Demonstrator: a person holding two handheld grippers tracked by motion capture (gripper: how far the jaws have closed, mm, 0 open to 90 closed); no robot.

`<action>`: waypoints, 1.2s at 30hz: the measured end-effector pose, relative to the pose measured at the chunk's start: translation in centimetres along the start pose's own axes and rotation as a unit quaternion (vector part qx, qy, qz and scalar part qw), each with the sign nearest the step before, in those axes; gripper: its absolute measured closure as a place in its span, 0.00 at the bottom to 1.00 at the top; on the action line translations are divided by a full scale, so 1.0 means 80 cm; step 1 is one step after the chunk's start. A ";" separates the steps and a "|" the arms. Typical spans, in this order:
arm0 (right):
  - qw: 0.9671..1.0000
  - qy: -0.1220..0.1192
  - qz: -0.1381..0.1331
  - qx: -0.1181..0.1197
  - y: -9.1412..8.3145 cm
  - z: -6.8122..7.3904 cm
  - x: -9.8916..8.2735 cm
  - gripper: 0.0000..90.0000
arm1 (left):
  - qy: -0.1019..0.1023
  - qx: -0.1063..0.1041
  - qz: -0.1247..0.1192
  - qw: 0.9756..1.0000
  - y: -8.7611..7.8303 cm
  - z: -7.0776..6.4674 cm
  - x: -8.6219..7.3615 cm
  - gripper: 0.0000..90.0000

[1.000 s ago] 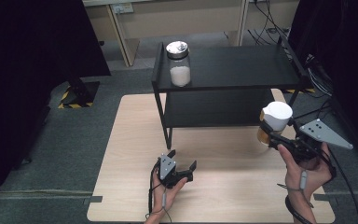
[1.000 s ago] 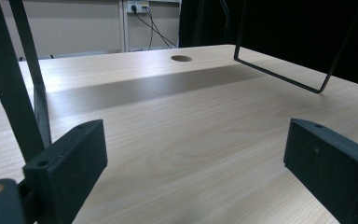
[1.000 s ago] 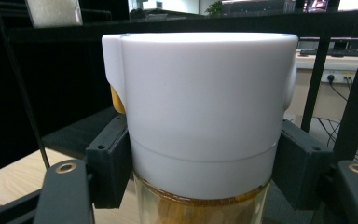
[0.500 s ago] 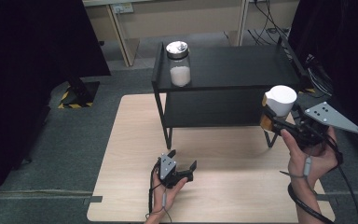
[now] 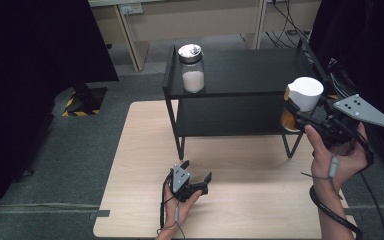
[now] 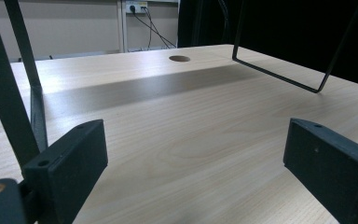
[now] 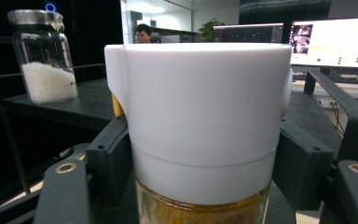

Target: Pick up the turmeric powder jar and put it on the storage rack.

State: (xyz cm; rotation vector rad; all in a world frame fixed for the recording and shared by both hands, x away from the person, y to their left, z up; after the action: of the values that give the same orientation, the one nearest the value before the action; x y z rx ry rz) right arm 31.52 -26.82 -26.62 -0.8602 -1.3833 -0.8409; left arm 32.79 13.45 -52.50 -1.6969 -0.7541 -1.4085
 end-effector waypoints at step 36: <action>1.000 -0.008 -0.011 0.001 0.031 0.006 0.077 0.33 | 0.000 -0.002 0.000 1.000 0.001 -0.001 0.000 0.07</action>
State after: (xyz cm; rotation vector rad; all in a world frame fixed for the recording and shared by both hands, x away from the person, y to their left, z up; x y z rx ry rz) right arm 33.61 -25.27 -20.49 -0.8516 -1.4096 -0.8510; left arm 32.82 13.34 -52.50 -1.6991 -0.7507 -1.4111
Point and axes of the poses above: each handheld gripper's, and its own axes: y roughly forward along the jaws, x roughly out of its top, z roughly to its left, the point moved 10 cm from there along y, roughly forward along the jaws, and after that the axes turned 3 degrees about x, right-handed, at the moved point
